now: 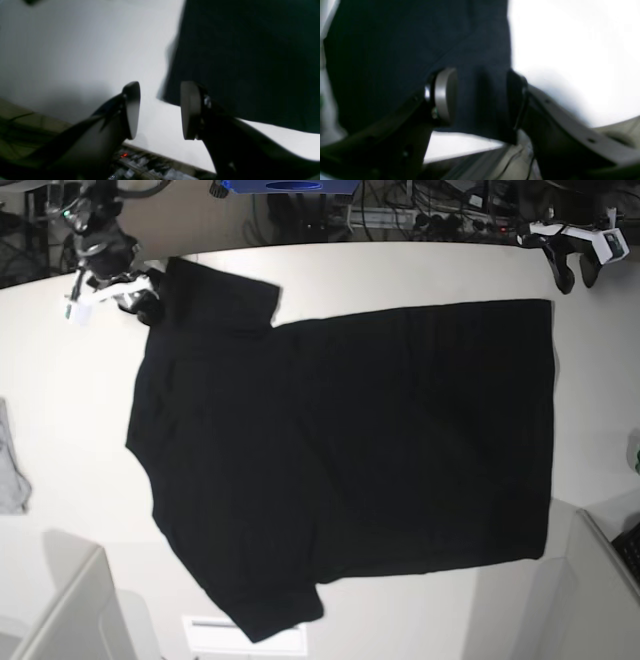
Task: Fold the T-shirt properly
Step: 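Lower both grippers onto the shirt's shoulder corners and grasp them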
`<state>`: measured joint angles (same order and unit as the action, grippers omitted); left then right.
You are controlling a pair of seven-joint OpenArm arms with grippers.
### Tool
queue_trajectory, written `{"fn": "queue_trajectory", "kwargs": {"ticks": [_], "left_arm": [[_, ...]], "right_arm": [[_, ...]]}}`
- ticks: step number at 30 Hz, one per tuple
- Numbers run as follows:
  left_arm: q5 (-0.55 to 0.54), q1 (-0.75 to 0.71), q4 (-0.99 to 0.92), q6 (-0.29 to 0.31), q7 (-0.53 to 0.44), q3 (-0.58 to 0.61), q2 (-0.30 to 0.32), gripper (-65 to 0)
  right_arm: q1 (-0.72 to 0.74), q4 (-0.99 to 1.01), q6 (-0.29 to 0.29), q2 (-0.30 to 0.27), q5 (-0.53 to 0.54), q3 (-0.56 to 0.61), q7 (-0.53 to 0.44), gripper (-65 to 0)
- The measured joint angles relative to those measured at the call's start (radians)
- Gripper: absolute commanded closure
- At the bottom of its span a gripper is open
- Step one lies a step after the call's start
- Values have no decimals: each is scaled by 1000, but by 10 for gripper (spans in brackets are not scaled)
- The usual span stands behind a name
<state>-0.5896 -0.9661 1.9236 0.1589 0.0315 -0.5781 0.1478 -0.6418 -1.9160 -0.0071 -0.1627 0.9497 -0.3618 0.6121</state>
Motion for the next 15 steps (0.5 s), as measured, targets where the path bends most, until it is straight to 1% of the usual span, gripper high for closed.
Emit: {"fn": "queue_trajectory", "kwargs": {"ticks": [2, 4, 8, 12, 15], "left_arm": [[1, 7, -13, 40, -3, -37, -6, -265], [8, 5, -26, 79, -4, -66, -8, -265], [8, 5, -58, 82, -5, -80, -9, -265], [5, 15, -90, 85, -1, -82, -9, -263], [4, 23, -114, 86, -4, -81, -9, -267]], "right_arm": [[39, 66, -2, -7, 57, -27, 33, -308], [77, 135, -5, -24, 59, -39, 96, -308], [116, 209, -2, -32, 61, -45, 128, -305], [130, 239, 102, -27, 61, -38, 130, -299], [121, 238, 106, -22, 64, -19, 117, -297]]}}
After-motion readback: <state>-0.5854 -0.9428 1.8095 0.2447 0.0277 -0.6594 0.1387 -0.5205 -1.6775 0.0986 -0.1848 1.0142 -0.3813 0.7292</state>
